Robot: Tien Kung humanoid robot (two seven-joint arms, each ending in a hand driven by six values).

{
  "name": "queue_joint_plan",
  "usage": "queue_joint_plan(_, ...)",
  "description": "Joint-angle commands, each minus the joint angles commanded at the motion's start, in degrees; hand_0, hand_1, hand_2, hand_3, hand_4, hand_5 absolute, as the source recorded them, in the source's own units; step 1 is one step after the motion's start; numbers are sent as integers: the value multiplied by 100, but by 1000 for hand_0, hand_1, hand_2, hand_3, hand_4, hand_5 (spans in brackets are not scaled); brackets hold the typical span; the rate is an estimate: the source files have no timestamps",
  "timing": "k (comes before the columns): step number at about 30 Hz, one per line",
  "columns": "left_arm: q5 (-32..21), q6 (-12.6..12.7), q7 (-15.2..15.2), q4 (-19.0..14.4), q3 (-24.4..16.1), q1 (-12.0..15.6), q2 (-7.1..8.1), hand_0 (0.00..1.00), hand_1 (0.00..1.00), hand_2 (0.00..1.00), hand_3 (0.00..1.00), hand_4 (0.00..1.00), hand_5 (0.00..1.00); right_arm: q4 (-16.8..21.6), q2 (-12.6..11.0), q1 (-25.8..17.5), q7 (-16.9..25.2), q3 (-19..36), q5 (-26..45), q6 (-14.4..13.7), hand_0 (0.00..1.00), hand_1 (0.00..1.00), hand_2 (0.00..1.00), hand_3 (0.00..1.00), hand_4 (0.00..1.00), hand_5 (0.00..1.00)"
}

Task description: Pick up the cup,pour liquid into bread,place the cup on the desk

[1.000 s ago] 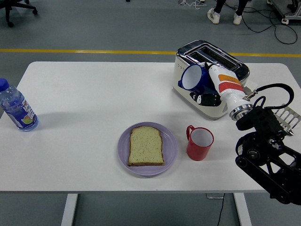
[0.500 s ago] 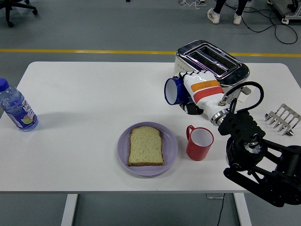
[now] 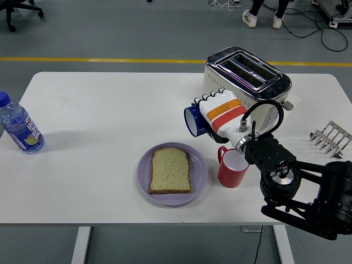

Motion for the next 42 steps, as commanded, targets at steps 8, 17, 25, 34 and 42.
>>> queue_joint_plan(8, -15, -3, 1, -1, 14, -2, -2, 635, 646, 657, 557, 325, 835, 21, 126, 91, 0, -356, -119, 202, 677, 565, 587, 589, 575, 2)
queue_joint_plan(17, -5, -2, 2, -2, -43, -22, -1, 635, 647, 657, 558, 325, 836, 34, 129, 77, 0, -360, -167, 133, 700, 574, 592, 590, 569, 2)
queue_joint_plan(25, 17, -3, 2, -5, -65, -34, -3, 635, 646, 657, 557, 326, 836, 8, 101, -75, 0, -35, 76, -160, 701, 576, 592, 588, 573, 2)
queue_joint_plan(34, 34, -3, 4, -1, -111, -30, 5, 635, 646, 657, 557, 324, 835, 58, -114, -568, 294, 909, 1299, -1515, 674, 551, 587, 576, 570, 2)
queue_joint_plan(42, 69, 0, 1, -2, -137, -36, 5, 635, 646, 657, 557, 326, 839, 407, -264, -1240, 1129, 2002, 3147, -2382, 619, 534, 585, 576, 560, 2)
